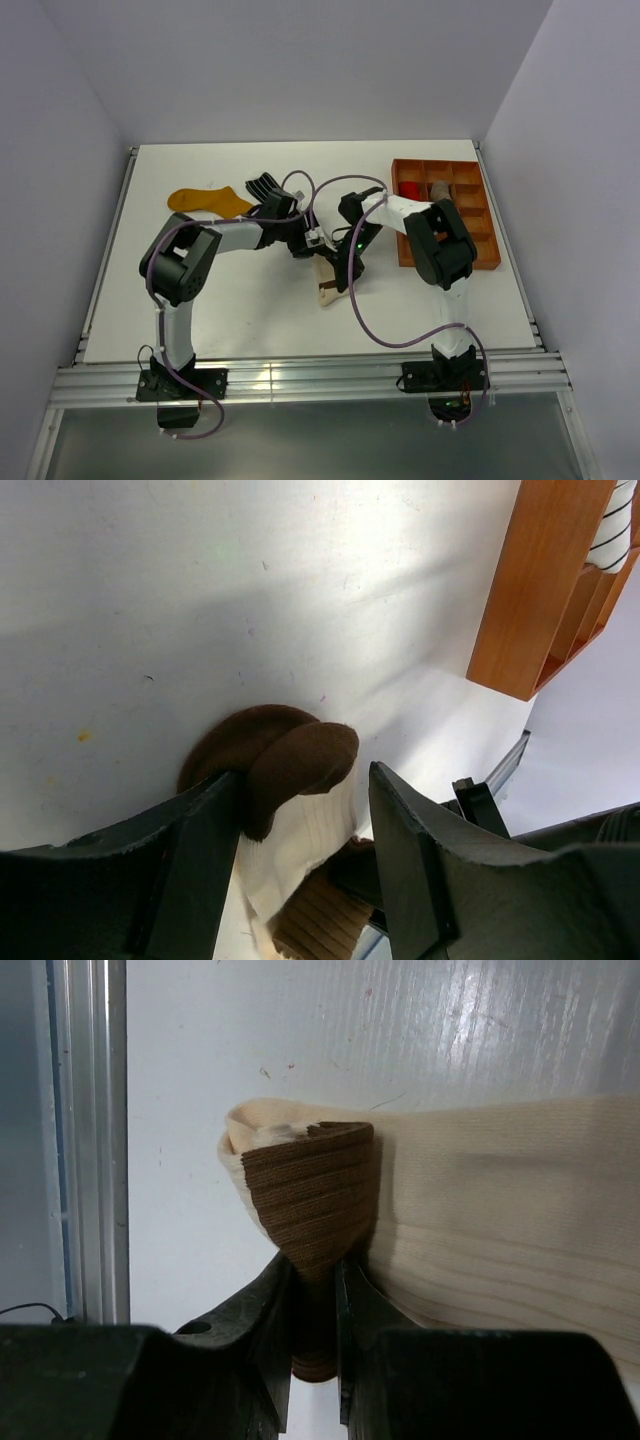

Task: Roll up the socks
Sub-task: Roll the sock at the center of the board.

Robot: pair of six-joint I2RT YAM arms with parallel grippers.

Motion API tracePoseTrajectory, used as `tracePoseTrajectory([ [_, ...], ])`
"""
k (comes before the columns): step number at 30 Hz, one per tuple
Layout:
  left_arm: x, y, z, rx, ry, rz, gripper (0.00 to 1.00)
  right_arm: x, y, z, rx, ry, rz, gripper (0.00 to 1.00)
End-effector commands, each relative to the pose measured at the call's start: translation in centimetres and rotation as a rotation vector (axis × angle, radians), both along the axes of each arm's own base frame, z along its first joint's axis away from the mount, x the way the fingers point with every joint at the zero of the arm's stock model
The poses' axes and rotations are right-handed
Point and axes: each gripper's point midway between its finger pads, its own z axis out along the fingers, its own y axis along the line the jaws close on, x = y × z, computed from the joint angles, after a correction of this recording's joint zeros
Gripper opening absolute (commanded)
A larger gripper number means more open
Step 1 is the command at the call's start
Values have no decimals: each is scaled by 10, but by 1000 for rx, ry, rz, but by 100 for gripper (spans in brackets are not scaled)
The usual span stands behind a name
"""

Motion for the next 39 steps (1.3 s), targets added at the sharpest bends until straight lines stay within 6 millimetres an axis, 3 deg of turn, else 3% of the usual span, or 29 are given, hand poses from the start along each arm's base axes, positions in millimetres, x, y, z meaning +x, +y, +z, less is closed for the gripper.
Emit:
tracePoseTrajectory([
  [1,0,25,0,93,-103,-26,61,-22,-56,-35,-362,188,-114,0],
  [11,10,24,31,39,-220,-24,53,-22,-54,-34,-354,199,-113,0],
  [16,13,26,39,-12,-219,-21,57,-24,-56,-34,-361,202,-111,0],
  [27,37,37,79,-75,-304,48,63,-25,-56,-34,-354,205,-104,0],
  [31,48,46,78,-47,-298,86,65,-26,-57,-35,-354,195,-105,0],
  [39,52,43,80,-169,-252,45,66,-28,-58,-35,-354,190,-108,0],
])
